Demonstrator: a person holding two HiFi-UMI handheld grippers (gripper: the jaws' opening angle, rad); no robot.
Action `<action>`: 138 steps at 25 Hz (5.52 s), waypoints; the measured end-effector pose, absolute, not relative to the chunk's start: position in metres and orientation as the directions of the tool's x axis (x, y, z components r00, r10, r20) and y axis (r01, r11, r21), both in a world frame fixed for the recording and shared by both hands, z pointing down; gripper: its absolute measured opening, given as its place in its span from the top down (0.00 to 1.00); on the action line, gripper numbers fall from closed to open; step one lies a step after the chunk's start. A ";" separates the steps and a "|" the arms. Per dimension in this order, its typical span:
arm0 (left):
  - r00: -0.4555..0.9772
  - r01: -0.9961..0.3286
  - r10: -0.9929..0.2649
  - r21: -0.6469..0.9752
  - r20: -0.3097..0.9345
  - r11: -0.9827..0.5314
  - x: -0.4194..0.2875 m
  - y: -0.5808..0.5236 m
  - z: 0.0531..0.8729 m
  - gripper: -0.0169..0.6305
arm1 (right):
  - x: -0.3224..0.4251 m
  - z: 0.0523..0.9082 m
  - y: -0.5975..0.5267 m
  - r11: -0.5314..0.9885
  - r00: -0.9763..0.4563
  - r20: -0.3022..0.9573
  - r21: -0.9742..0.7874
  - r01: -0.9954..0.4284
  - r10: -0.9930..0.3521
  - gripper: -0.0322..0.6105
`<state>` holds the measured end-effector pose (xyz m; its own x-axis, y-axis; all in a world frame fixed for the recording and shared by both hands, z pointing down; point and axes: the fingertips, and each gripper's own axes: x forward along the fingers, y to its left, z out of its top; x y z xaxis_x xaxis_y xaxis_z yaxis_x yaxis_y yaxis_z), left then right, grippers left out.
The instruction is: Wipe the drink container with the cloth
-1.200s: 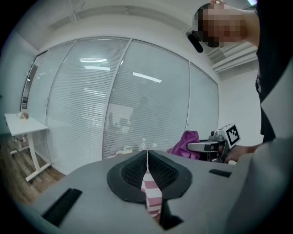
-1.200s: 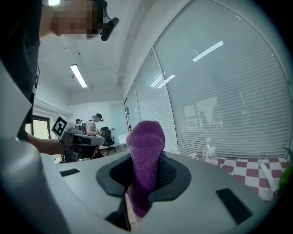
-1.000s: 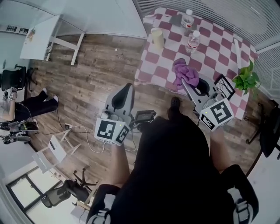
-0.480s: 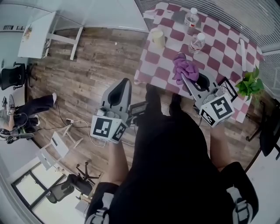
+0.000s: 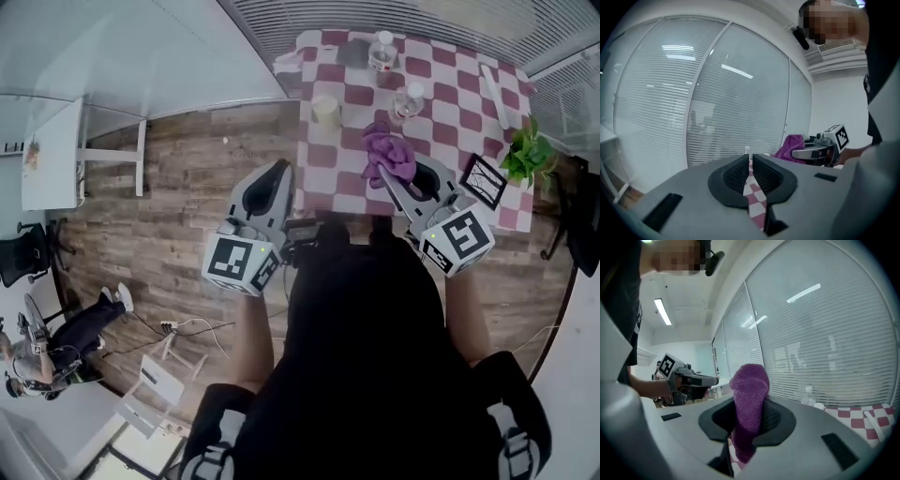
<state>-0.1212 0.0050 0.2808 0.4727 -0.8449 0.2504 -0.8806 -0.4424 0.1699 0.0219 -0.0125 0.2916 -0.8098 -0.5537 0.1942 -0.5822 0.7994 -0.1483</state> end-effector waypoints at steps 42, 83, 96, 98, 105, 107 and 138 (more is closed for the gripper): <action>0.713 -0.629 -0.517 0.108 0.474 -0.770 -0.099 -0.133 0.460 0.55 | -0.016 0.364 -0.055 0.597 -0.603 0.381 -0.151 -0.788 -0.701 0.79; 0.732 -0.671 -0.423 0.454 0.534 -0.587 -0.105 -0.149 0.475 0.56 | -0.022 0.376 -0.057 0.612 -0.614 0.385 -0.146 -0.777 -0.689 0.78; 0.740 -0.672 -0.439 0.517 0.510 -0.531 -0.115 -0.149 0.479 0.56 | -0.049 0.411 -0.066 0.671 -0.653 0.421 -0.130 -0.730 -0.630 0.78; 0.740 -0.671 -0.438 0.525 0.510 -0.524 -0.117 -0.151 0.480 0.56 | -0.054 0.421 -0.071 0.676 -0.661 0.424 -0.141 -0.723 -0.619 0.77; 0.736 -0.677 -0.444 0.553 0.512 -0.485 -0.125 -0.152 0.483 0.56 | -0.071 0.444 -0.092 0.694 -0.654 0.446 -0.096 -0.714 -0.611 0.77; 0.732 -0.681 -0.446 0.560 0.515 -0.471 -0.128 -0.152 0.484 0.56 | -0.077 0.446 -0.097 0.699 -0.656 0.442 -0.085 -0.710 -0.612 0.77; 0.706 -0.707 -0.468 0.576 0.532 -0.411 -0.130 -0.153 0.488 0.56 | -0.117 0.500 -0.131 0.759 -0.674 0.523 -0.074 -0.646 -0.522 0.57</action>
